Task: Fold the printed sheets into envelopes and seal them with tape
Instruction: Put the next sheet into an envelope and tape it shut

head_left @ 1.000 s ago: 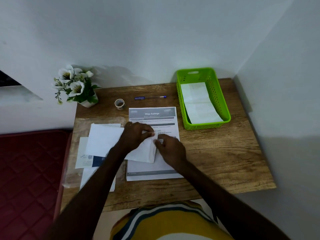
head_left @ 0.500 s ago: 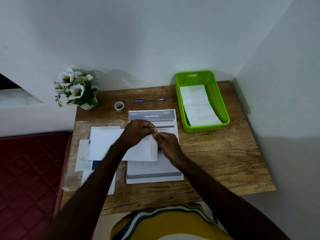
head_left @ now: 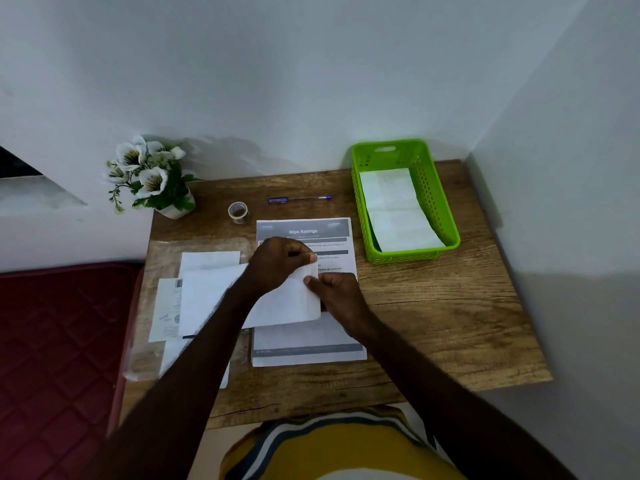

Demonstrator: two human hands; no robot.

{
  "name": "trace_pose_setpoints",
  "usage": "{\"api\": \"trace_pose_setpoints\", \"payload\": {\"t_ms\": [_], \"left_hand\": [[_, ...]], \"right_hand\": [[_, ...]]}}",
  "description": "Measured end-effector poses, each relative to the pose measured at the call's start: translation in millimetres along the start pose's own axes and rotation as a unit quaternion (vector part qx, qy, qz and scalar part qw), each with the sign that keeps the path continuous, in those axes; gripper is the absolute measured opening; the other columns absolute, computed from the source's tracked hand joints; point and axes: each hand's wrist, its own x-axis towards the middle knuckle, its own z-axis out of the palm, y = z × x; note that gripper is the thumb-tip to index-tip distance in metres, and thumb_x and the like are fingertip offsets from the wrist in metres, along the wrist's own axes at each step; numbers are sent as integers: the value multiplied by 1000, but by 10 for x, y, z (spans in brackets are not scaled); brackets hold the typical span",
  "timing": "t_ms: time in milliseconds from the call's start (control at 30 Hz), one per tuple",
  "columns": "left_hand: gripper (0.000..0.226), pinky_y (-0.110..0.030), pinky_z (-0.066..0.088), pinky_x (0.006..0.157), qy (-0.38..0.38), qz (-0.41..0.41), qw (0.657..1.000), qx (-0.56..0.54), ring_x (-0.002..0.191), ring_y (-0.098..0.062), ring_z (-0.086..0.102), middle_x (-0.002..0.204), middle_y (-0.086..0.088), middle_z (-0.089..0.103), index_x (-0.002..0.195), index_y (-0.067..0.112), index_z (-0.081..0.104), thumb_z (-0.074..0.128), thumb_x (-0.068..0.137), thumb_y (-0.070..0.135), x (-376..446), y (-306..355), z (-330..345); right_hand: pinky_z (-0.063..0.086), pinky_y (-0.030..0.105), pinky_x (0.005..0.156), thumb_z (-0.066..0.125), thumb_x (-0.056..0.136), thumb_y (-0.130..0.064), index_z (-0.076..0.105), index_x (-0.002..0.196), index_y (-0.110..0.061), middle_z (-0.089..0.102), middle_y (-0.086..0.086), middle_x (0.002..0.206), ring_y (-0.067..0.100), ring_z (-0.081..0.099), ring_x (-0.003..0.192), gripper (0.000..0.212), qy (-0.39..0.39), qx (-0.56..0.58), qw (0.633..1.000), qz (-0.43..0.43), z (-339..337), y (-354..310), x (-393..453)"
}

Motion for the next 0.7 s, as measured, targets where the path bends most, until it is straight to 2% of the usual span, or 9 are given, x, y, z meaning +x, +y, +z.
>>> {"api": "trace_pose_setpoints", "payload": {"t_ms": [200,367,500,600,700], "left_hand": [[12,-30,57,84,15,0,1000,10,89,3,67,91,15,73,96,20,81,73,93,28,31,-23,-32],[13,-15,47,76,15,1,999,30,86,17,61,92,18,69,99,21,80,72,94,29,63,-31,5],[12,-14,45,76,16,2,999,39,87,19,60,92,21,68,98,22,80,72,94,30,59,-56,19],[8,-14,44,75,20,-2,999,33,88,17,61,89,26,66,95,26,79,72,94,30,51,-81,10],[7,-16,46,74,17,-7,999,29,87,14,63,87,27,67,93,27,79,73,93,31,47,-93,5]], "right_hand": [[64,34,65,68,97,-24,73,110,-22,79,-7,101,17,76,93,14,-124,61,988,71,-76,33,-90],[65,41,77,67,98,-22,69,124,-7,75,8,117,25,73,104,30,-117,78,987,80,-70,25,-90],[64,44,77,69,97,-26,70,123,-15,76,3,117,25,74,104,29,-154,109,975,121,-129,13,-93],[64,43,78,65,99,-19,67,125,-16,75,0,119,25,72,109,26,-200,127,962,135,-172,36,-130],[64,42,79,59,102,-13,63,128,-14,74,4,122,29,72,111,26,-217,144,956,136,-179,48,-182]]}}
